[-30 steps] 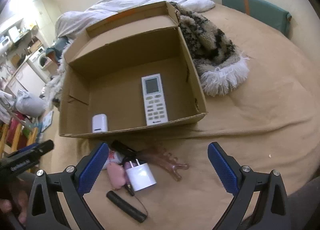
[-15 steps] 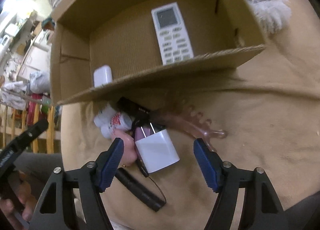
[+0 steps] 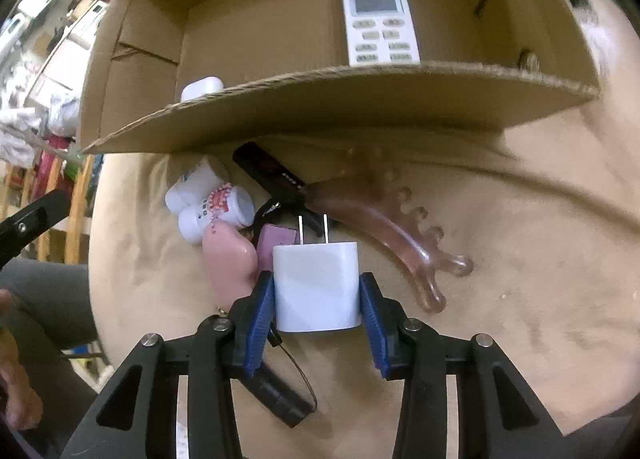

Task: Organize rigid objects
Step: 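Grasp the white USB charger with the right tool while the left tool grasps the black flashlight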

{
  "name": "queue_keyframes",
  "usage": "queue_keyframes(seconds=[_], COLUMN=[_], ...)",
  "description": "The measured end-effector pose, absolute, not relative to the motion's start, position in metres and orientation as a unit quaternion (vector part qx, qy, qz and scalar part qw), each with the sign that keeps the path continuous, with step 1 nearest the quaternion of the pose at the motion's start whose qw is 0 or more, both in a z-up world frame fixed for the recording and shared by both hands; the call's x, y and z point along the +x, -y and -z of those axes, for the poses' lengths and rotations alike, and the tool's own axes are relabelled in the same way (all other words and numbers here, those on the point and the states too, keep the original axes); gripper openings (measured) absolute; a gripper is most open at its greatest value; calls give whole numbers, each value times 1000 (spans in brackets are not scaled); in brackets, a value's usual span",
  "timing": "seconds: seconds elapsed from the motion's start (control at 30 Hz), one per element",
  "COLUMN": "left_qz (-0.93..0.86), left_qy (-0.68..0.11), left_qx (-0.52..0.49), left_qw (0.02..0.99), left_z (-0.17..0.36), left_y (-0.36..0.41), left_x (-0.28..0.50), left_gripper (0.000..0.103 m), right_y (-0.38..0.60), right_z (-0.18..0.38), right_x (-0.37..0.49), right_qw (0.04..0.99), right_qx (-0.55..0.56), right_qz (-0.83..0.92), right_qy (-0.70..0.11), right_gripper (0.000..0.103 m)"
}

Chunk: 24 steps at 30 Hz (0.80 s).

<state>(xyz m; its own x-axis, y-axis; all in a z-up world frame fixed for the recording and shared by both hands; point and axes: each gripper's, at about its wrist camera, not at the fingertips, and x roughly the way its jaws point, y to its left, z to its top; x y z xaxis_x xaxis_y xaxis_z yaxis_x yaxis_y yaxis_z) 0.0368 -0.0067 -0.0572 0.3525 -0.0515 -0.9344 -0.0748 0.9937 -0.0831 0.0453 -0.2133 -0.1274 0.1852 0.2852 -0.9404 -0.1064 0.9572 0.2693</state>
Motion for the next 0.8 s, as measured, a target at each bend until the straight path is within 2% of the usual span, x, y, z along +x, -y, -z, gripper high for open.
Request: queue_keyframes(seconds=[0.03,0.17,0.37,0.53,0.8], left_qz=[-1,57,141,208,219], left_qy=[-571,-584,-632,-659,-674], left_qx=[-47,-14,35,86,165], left_qw=[820,809,762,718,686], left_z=[58,65,91,109,139], left_y=[10,32,78,118,161], left_x=[36,28,15,3,-6], left_gripper=[73,98,102,102,102], right_y=[214,228,258,269,284], right_z=[122,96,56,66,72], right_x=[45,37,33,36,43], right_qw=[772,786,809,811,810], right_qx=[72,99,119,155,187], right_qz=[-125,-124,-131,-117,-97], right_qy=[-619,-598,-561,-552,-548], right_gripper=[44,44,44,44,44])
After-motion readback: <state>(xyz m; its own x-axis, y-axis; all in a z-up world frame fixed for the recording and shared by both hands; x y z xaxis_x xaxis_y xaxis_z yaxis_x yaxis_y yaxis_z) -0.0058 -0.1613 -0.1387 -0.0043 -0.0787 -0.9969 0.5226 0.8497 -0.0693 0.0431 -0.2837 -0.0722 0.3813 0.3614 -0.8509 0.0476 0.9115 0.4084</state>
